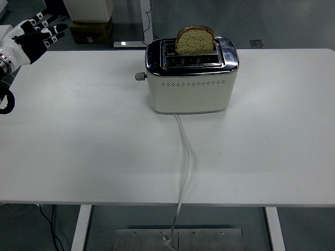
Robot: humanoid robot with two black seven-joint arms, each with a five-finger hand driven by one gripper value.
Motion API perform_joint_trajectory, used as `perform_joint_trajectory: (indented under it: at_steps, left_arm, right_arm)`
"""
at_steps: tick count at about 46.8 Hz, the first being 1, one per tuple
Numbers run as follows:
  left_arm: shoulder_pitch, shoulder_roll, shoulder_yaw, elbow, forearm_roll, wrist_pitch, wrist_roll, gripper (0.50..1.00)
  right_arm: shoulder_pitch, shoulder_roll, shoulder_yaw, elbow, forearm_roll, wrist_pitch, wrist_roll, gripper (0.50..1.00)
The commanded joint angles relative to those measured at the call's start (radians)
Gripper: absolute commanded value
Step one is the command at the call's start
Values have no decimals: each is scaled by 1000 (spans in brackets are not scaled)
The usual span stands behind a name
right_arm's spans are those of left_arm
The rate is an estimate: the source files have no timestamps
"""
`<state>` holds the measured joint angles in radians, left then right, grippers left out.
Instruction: Press down toaster
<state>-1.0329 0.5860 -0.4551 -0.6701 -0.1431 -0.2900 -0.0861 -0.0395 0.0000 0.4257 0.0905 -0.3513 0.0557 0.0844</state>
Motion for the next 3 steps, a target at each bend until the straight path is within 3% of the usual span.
perform_joint_trajectory:
  at_steps: [1,3]
  left_arm:
    - [2,0,1,0,4,-1,-6,1000]
    - [2,0,1,0,4,-1,-6,1000]
  right_arm:
    - [0,0,1,0,0,1,0,998]
    - [0,0,-1,0,0,0,0,1000]
